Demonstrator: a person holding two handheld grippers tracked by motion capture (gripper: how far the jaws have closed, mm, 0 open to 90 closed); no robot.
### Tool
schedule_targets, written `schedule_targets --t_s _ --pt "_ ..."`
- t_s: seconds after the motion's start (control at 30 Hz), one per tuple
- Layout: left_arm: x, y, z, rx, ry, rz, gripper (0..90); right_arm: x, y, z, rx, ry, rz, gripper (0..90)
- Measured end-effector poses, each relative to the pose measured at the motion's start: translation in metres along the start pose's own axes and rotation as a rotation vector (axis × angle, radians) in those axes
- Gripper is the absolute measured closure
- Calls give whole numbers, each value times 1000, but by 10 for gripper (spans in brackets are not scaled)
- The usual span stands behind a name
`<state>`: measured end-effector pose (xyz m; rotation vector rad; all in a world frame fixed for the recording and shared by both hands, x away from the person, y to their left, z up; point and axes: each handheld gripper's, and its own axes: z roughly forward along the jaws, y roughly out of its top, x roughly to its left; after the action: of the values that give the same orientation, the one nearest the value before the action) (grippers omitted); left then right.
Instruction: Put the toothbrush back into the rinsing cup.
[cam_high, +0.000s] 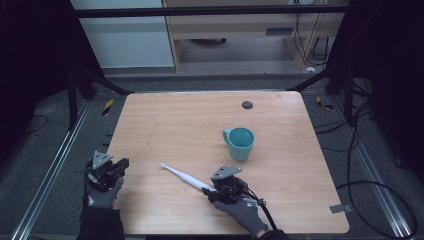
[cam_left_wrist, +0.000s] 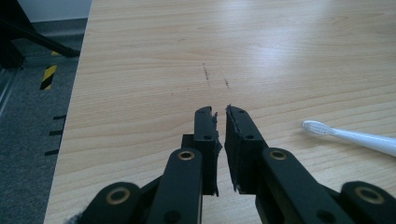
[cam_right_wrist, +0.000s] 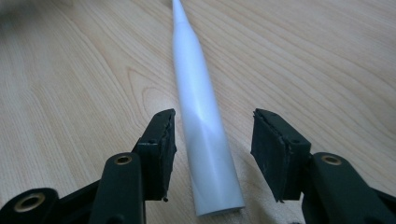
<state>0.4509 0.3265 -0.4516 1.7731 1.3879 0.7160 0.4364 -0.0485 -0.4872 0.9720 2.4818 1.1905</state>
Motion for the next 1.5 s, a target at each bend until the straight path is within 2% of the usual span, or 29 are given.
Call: schedule_targets --t_s 0.23,0.63,0.7,0.9,1.13,1.3,1.5 --pt "0 0 0 -1 -2 4 824 0 -4 7 38 -4 -5 542" --pt "0 0 1 -2 -3 6 828 -1 -7 9 67 8 -26 653" --pt "0 0 1 -1 -4 7 829 -1 -7 9 67 -10 -39 656" --pt "-1 0 1 -2 -3 9 833 -2 -7 8 66 -1 -47 659" --pt "0 0 0 -4 -3 7 836 -2 -4 0 39 10 -53 661" --pt "0 0 0 -4 -2 7 838 -4 -5 -5 47 29 -65 661" --pt "0 0 0 -2 0 7 839 -10 -15 -20 55 50 -70 660"
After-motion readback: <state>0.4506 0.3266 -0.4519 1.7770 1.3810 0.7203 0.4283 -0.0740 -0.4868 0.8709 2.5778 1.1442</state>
